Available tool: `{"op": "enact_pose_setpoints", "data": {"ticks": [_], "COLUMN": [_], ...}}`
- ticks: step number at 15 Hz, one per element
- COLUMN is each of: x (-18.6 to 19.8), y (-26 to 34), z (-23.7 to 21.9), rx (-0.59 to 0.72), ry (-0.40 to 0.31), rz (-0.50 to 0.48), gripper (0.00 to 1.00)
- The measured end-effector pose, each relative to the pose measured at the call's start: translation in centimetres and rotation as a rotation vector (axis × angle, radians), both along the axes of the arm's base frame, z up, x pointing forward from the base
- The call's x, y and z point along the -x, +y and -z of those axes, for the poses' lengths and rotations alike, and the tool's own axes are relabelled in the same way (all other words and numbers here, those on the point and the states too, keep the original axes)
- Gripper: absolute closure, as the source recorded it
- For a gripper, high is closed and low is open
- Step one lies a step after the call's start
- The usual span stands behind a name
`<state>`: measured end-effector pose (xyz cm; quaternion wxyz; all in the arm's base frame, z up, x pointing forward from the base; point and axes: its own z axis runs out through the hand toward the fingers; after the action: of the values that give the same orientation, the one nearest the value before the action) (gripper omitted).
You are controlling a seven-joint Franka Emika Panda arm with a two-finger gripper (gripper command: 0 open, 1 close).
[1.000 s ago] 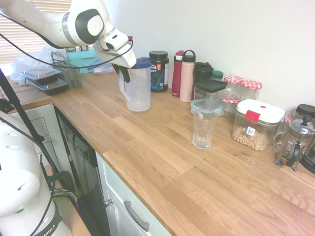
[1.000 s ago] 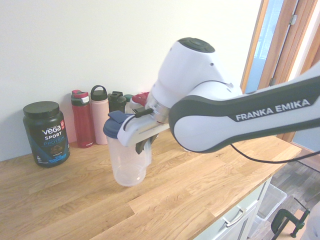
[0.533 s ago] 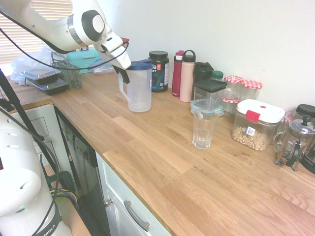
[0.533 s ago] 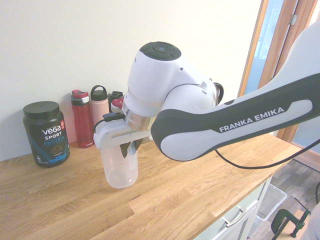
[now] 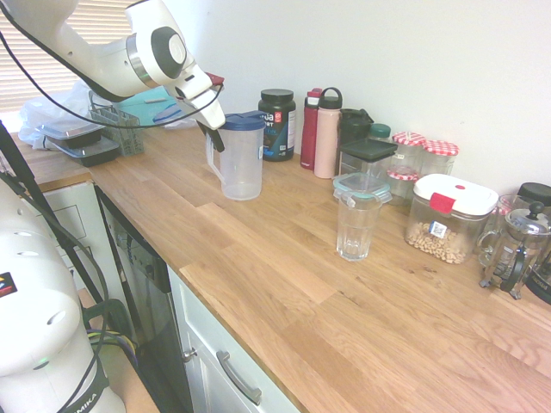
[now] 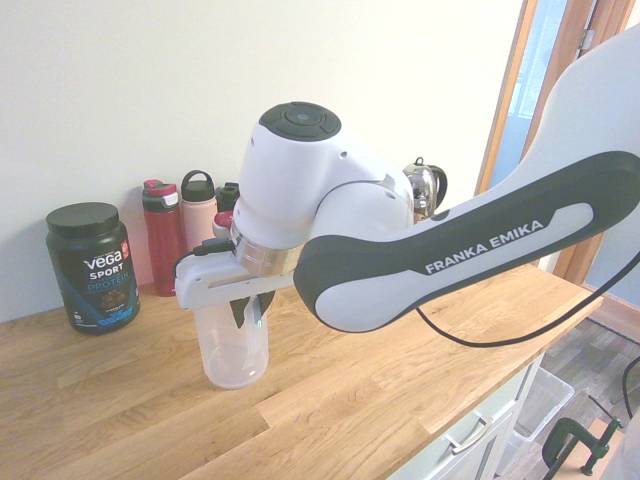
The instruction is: Pour me some water
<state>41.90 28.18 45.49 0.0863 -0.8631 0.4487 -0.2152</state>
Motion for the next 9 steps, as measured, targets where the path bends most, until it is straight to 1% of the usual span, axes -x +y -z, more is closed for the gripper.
{"op": "enact_pose_setpoints", "data": {"ticks": [4, 9], "x": [-0.01, -0.26], "y": [0.19, -0.33], "z": [0.02, -0.06], "rx": [-0.015, 0.001], "ry": [0.003, -0.001], "rz": [-0.016, -0.022], "gripper": [0.0, 0.0]}}
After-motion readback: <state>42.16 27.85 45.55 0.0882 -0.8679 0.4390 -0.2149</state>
